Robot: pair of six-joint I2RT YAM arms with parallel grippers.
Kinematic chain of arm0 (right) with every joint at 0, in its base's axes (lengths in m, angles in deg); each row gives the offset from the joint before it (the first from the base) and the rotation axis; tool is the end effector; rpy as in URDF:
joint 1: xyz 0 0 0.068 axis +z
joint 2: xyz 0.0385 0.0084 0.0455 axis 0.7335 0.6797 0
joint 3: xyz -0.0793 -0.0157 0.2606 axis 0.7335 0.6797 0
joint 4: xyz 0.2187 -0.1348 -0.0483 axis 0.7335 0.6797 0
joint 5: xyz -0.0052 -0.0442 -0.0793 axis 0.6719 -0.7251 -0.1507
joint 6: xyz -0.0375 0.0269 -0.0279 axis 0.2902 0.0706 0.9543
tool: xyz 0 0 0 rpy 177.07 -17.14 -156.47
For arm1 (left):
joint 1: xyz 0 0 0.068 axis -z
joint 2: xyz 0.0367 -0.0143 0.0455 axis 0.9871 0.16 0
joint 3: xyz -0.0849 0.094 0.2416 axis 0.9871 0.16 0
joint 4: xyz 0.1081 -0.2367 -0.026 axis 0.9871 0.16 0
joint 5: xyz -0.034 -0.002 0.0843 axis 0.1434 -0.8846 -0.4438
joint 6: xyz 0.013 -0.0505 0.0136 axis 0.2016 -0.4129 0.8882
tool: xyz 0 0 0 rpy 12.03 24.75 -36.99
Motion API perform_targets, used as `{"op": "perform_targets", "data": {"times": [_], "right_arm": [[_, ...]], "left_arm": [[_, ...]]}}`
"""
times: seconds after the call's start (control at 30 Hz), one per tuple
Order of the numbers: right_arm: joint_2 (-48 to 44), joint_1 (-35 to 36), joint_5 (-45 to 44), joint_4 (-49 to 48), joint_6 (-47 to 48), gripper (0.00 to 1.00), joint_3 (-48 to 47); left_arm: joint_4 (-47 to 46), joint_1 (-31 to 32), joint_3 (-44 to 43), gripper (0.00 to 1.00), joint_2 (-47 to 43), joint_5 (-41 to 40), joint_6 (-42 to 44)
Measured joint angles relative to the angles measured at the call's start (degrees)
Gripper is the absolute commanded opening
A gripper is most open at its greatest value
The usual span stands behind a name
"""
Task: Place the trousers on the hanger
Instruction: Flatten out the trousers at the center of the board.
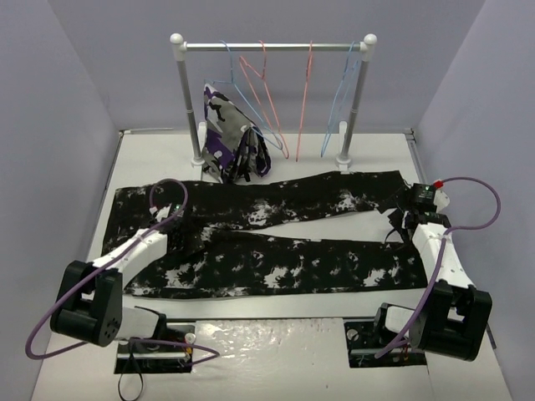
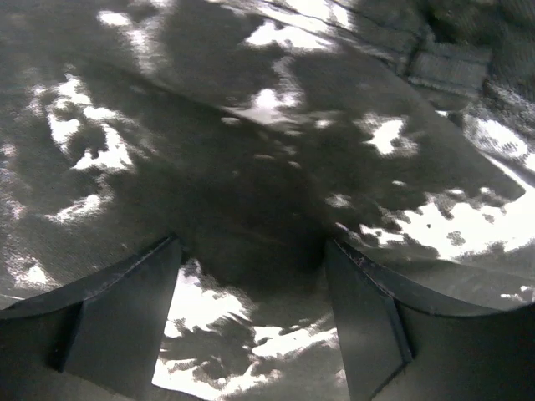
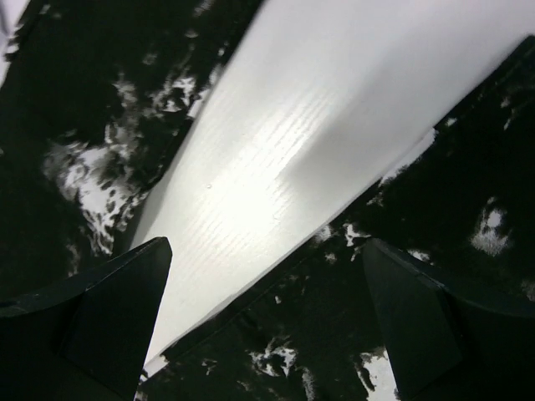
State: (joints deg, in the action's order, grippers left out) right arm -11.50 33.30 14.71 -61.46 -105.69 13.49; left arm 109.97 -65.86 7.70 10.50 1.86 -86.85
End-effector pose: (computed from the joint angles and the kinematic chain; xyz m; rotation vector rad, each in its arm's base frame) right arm 0.2497 -0.0618 0.2343 0.9680 2.0455 0.2035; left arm 0.2297 -0.0574 0.1686 -0.7872 2.5860 -0.1999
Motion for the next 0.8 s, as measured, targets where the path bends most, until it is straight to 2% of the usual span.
{"op": "perform_targets", "data": {"times": [0.23,0.43,0.57,0.7,0.8], "right_arm": [[-1.0,0.2,0.0,0.3,1.1,0.96,-1.7],[2.2,0.2,0.0,1.5,1.7,0.95,-7.6],[10.1,0.1,-0.1,1.3,3.2,0.93,-17.2],[17.5,0.2,-0.1,0.0,5.0,0.90,-24.0],[25.4,0.2,0.5,-0.7,6.4,0.85,-30.6]], "left_arm": [[-1.7,-0.2,7.5,0.66,-10.2,0.8,-6.7],[11.0,-0.2,8.7,0.66,-21.0,3.3,-10.2],[17.7,-2.7,-3.5,0.66,-20.3,2.7,-6.4],[15.4,-9.0,-16.9,0.66,-14.2,1.8,-1.6],[11.9,-16.2,-21.8,0.66,-7.4,2.9,1.1]]}}
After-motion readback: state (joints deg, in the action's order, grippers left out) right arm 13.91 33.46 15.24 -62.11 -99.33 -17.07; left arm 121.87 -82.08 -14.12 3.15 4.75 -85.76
